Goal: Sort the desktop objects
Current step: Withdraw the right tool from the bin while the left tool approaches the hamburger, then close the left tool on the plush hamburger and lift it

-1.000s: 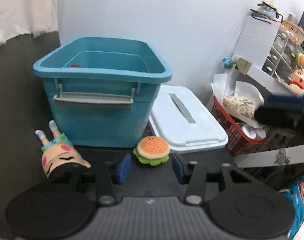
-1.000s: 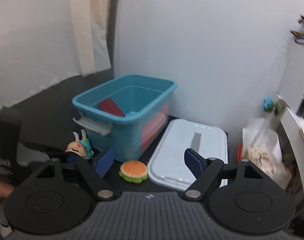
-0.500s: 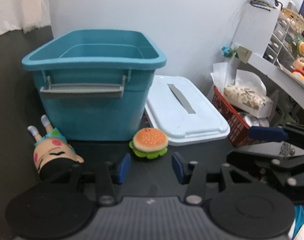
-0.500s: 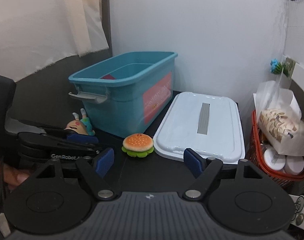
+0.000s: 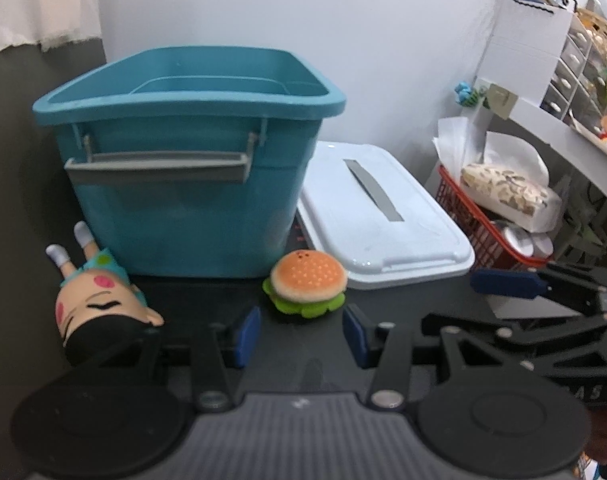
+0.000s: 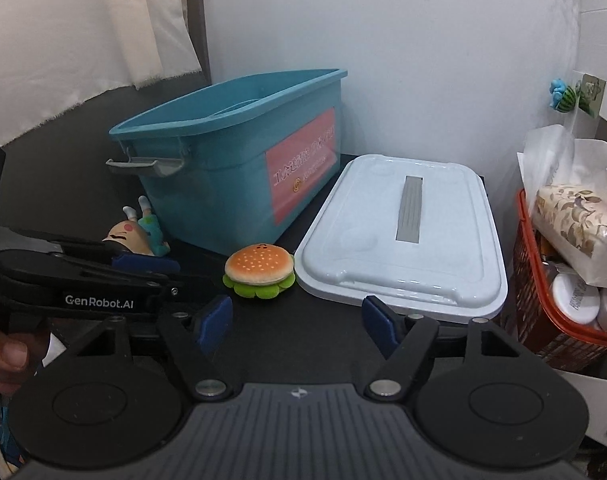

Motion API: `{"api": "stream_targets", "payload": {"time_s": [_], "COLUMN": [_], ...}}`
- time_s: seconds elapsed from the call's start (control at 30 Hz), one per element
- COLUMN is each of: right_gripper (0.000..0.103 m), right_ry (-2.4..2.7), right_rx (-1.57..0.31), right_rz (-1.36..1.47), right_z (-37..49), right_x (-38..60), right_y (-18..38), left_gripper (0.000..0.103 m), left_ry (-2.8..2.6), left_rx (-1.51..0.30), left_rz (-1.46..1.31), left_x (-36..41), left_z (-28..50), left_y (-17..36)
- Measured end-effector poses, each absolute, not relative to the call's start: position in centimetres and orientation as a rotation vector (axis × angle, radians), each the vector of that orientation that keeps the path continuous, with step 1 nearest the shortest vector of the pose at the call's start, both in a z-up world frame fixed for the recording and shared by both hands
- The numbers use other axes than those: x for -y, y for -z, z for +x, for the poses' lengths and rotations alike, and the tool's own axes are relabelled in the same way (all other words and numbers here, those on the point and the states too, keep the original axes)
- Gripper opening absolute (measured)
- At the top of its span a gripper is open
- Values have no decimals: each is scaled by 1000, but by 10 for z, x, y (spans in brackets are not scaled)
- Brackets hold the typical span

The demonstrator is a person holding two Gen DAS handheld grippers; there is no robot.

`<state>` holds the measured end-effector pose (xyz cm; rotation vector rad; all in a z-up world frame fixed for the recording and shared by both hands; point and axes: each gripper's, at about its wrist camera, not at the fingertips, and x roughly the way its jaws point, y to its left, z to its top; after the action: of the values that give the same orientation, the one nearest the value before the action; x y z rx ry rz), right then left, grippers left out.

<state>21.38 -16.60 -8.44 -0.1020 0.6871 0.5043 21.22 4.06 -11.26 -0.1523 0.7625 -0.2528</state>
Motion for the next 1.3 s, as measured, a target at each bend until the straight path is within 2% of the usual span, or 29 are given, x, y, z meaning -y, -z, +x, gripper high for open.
{"api": "stream_targets", "payload": {"time_s": [0.47,1.23,1.3], "right_gripper": [75,75,72], "right_ry": [-395,-411,-418], "right_rx": [-794,-768,-759], "right_rz": [-81,-92,-87], "right_z": [221,222,222], "right_x": [179,176,177], "right_y": [87,87,87], "left_gripper": [50,54,51], "left_ry": [218,216,224], "left_rx": [-733,-763,-754], "left_rz": [-170,-170,-177], "left_x": [-26,-20,-22], "left_z": [240,250,248], "left_y": [116,142,141]}}
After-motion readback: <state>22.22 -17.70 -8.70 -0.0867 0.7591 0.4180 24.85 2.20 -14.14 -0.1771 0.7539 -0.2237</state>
